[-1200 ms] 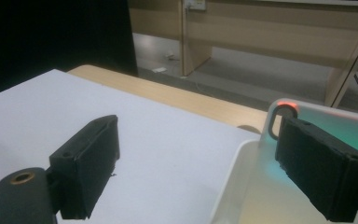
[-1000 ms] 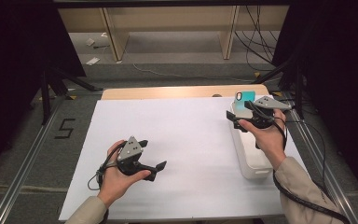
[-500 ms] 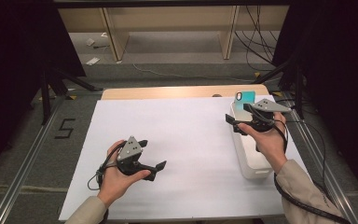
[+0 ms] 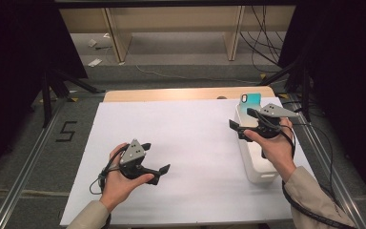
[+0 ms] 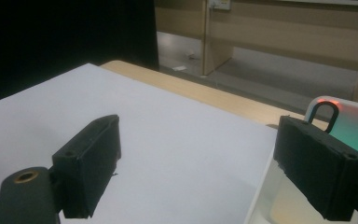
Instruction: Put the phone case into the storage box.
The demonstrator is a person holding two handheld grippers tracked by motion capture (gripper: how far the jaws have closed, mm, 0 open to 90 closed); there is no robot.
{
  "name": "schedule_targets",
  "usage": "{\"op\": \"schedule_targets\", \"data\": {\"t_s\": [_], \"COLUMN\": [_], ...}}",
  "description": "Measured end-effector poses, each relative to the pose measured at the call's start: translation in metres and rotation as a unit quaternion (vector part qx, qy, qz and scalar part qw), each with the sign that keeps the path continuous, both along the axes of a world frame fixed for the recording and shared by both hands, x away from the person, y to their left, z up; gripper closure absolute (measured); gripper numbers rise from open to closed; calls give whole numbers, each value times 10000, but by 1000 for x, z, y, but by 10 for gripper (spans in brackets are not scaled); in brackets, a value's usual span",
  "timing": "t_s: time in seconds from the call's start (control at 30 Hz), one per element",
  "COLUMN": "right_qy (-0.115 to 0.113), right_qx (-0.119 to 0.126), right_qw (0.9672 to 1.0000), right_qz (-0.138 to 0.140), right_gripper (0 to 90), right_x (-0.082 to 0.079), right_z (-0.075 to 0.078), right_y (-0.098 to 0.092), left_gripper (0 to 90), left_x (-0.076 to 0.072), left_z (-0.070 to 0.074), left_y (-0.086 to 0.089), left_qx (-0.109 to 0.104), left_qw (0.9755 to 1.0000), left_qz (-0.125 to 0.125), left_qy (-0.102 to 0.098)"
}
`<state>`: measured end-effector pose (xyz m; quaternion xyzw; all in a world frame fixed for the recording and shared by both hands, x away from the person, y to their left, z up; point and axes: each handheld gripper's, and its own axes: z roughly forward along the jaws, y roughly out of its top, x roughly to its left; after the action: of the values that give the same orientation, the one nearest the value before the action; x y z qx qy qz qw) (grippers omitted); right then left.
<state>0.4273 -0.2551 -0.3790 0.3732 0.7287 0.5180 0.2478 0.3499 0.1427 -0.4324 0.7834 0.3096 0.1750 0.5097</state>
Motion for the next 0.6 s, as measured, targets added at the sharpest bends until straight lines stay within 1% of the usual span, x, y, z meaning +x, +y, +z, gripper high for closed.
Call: {"op": "schedule_targets", "data": {"t_s": [0.07,0.3,0.6], "right_qy": [24,-2,53], "right_qx": [28,1,9], "right_qw": [10000,9998,9995], "right_qz": [22,177,312], "right_gripper": [158,160,163], "right_x": [-1,-7,-14], "right_z": [0,2,2], "right_y": [0,3,3], "left_gripper": [0,0,0], "left_x": [0,0,0], "left_z": [0,1,1], "left_y": [0,0,0], "left_qx": [-6,-18,-12], "left_qw": [10000,10000,10000], "left_qz": [7,11,20], "left_qy": [-6,-8,-7]}}
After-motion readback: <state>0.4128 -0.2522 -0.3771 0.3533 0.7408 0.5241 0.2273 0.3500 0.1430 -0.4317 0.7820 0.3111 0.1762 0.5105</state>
